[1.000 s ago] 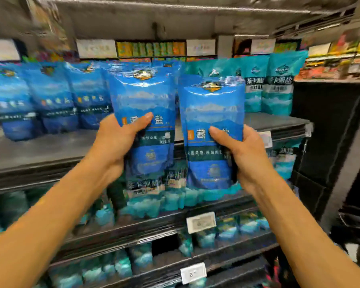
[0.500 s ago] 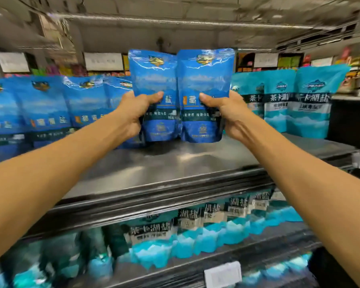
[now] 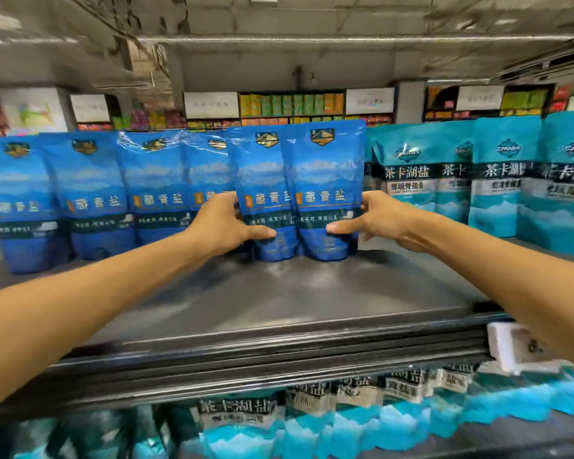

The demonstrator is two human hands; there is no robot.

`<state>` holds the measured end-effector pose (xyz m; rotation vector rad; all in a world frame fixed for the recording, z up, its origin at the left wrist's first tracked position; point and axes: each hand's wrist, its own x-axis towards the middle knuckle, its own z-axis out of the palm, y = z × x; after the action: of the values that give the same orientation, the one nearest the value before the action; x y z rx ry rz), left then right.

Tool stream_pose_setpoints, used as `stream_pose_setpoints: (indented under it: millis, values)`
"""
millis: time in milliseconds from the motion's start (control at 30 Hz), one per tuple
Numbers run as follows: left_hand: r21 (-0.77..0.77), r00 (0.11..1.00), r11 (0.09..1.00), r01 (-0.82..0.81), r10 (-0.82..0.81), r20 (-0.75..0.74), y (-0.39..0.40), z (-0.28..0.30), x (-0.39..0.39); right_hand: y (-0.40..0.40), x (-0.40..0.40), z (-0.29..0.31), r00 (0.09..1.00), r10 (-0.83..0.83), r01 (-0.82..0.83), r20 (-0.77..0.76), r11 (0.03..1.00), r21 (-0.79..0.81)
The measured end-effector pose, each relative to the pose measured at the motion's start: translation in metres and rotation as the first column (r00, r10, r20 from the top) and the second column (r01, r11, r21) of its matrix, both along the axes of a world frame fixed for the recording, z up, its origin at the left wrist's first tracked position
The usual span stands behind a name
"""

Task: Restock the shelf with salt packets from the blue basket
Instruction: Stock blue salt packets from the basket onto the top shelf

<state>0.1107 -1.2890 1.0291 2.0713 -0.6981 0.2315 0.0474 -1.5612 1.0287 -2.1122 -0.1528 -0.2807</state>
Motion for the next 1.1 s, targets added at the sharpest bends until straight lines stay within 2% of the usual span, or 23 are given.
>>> stream_pose_setpoints:
  millis: [67, 133, 200, 300, 367, 733, 833, 1000, 1100]
  values:
    - [0.106, 0.992, 0.99, -0.097, 0.087, 0.092, 0.003, -0.004, 0.0, 0.0, 0.003, -0.003, 1.0, 0.021, -0.021, 0.013, 1.0, 0.022]
    - [0.194, 0.971, 0.961, -0.198, 0.165, 0.172, 0.002, -0.003, 0.004, -0.001, 0.008, -0.001, 0.999, -0.033, 0.033, -0.01, 0.999, -0.011]
    - [0.232, 0.966, 0.945, -0.23, 0.193, 0.172, 0.0, 0.002, 0.008, -0.002, 0.014, 0.002, 0.997, -0.076, 0.074, -0.035, 0.997, -0.038]
    - [0.214, 0.977, 0.953, -0.214, 0.207, 0.052, -0.004, 0.008, 0.014, -0.002, 0.022, 0.006, 0.988, -0.152, 0.15, -0.04, 0.988, -0.047]
    - [0.235, 0.976, 0.947, -0.217, 0.215, 0.034, -0.005, 0.009, 0.018, 0.002, 0.027, 0.006, 0.984, -0.171, 0.169, -0.04, 0.984, -0.056]
    - [0.346, 0.967, 0.904, -0.253, 0.222, 0.127, -0.004, 0.008, 0.016, 0.011, 0.037, 0.008, 0.958, -0.274, 0.266, -0.083, 0.959, -0.092]
    - [0.372, 0.951, 0.884, -0.281, 0.206, 0.228, 0.003, 0.007, 0.013, 0.016, 0.028, 0.005, 0.951, -0.294, 0.277, -0.096, 0.947, -0.161]
    - [0.367, 0.933, 0.878, -0.306, 0.2, 0.298, 0.019, 0.004, -0.006, 0.023, 0.005, 0.004, 0.937, -0.314, 0.279, -0.154, 0.936, -0.214]
    - [0.312, 0.916, 0.89, -0.334, 0.228, 0.33, 0.03, 0.009, -0.028, 0.035, -0.02, 0.008, 0.96, -0.257, 0.222, -0.114, 0.94, -0.258]
